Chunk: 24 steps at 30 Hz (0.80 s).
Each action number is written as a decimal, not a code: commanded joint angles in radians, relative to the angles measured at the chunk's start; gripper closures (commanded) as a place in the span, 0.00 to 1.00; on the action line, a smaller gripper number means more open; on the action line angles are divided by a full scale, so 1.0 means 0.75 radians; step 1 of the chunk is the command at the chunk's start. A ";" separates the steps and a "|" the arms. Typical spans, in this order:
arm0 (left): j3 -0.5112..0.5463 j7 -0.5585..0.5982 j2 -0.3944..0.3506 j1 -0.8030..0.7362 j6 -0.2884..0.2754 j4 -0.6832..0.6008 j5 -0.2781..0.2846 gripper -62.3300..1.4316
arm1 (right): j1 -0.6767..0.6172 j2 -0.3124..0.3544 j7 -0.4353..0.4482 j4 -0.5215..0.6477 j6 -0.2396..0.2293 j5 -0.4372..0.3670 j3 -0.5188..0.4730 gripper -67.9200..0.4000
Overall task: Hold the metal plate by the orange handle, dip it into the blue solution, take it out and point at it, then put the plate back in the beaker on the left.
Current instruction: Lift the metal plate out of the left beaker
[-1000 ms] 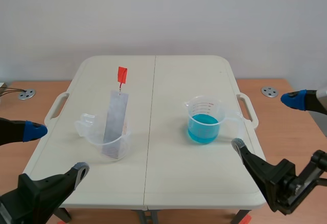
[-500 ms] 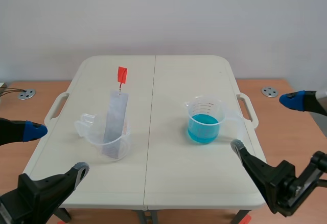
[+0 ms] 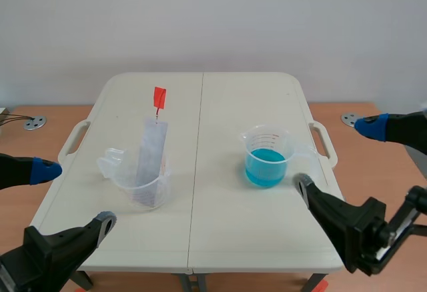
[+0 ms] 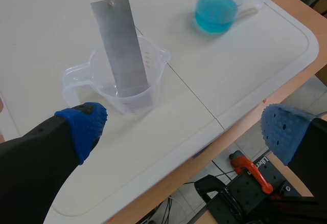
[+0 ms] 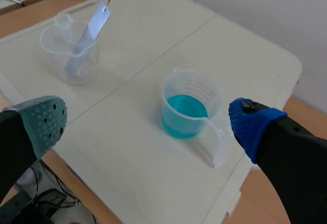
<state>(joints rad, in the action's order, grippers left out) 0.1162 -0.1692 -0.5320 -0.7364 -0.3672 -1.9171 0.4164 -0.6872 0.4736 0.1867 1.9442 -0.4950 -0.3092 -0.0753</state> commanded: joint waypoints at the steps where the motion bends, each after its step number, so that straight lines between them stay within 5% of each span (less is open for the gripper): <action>1: -0.005 0.014 0.007 0.004 0.007 -0.008 0.010 0.00 | 0.045 0.003 -0.007 0.033 -0.014 -0.051 0.002 0.02; 2: -0.005 0.010 0.007 0.004 0.007 -0.008 0.010 0.06 | 0.064 0.003 -0.022 0.032 -0.025 -0.067 0.010 0.02; 3: -0.005 0.005 0.007 0.004 0.007 -0.008 0.010 0.24 | 0.084 0.003 -0.035 0.029 -0.036 -0.083 0.023 0.02; 6: -0.005 0.000 0.007 0.004 0.007 -0.008 0.010 0.99 | 0.159 0.003 -0.096 0.015 -0.040 -0.116 0.085 0.02; 8: -0.005 -0.009 0.007 0.004 0.007 -0.008 0.014 0.91 | 0.216 0.003 -0.124 -0.010 -0.040 -0.133 0.136 0.02; 15: 0.003 -0.089 0.004 -0.024 0.008 -0.009 0.006 0.91 | 0.444 0.003 -0.187 -0.158 -0.039 -0.239 0.322 0.02; 24: 0.113 -0.100 -0.005 -0.320 0.087 -0.009 -0.057 0.91 | 0.687 -0.053 -0.187 -0.368 -0.039 -0.297 0.486 0.02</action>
<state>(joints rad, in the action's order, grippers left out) 0.1925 -0.2577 -0.5346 -0.9546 -0.3103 -1.9163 0.3645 -0.1886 0.4385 0.0315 1.6600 -0.5240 -0.5217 0.2897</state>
